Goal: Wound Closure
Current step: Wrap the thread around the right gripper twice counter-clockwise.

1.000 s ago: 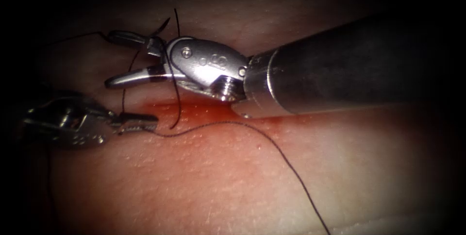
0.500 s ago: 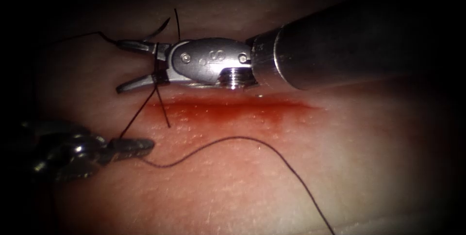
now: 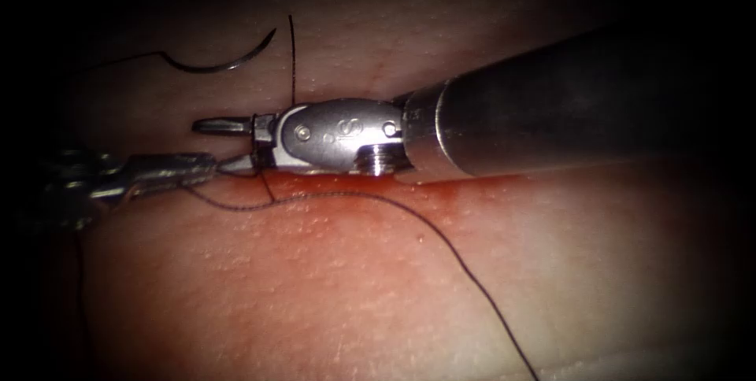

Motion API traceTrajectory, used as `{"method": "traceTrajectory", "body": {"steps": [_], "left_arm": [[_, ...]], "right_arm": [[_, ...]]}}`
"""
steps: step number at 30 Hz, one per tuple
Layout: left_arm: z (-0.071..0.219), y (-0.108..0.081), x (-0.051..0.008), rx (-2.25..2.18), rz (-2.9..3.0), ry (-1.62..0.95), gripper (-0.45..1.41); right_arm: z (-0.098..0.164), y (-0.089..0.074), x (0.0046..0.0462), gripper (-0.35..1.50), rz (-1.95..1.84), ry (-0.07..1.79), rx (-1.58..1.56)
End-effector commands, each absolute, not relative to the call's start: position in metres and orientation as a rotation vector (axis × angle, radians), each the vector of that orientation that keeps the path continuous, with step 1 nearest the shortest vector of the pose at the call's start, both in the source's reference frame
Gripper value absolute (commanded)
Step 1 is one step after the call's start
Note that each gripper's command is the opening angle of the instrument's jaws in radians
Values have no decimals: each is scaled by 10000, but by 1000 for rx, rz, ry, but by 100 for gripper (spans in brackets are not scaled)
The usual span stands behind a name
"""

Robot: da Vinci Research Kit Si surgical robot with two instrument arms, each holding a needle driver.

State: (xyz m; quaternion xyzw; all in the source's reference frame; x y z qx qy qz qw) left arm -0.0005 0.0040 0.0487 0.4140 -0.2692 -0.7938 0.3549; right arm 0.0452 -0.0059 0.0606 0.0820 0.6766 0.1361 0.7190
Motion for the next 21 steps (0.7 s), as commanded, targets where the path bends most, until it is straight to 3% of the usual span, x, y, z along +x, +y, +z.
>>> {"method": "traceTrajectory", "body": {"steps": [1,5,21], "left_arm": [[497,47,-10,1088,-2038,-697,-45],[508,63,-9,1160,-2020,-686,-45],[580,109,3,1440,-1943,-586,-45]], "right_arm": [[615,-63,458,12,281,1503,223],[620,-71,458,5,218,1538,281],[619,-83,461,10,180,1724,424]]}}
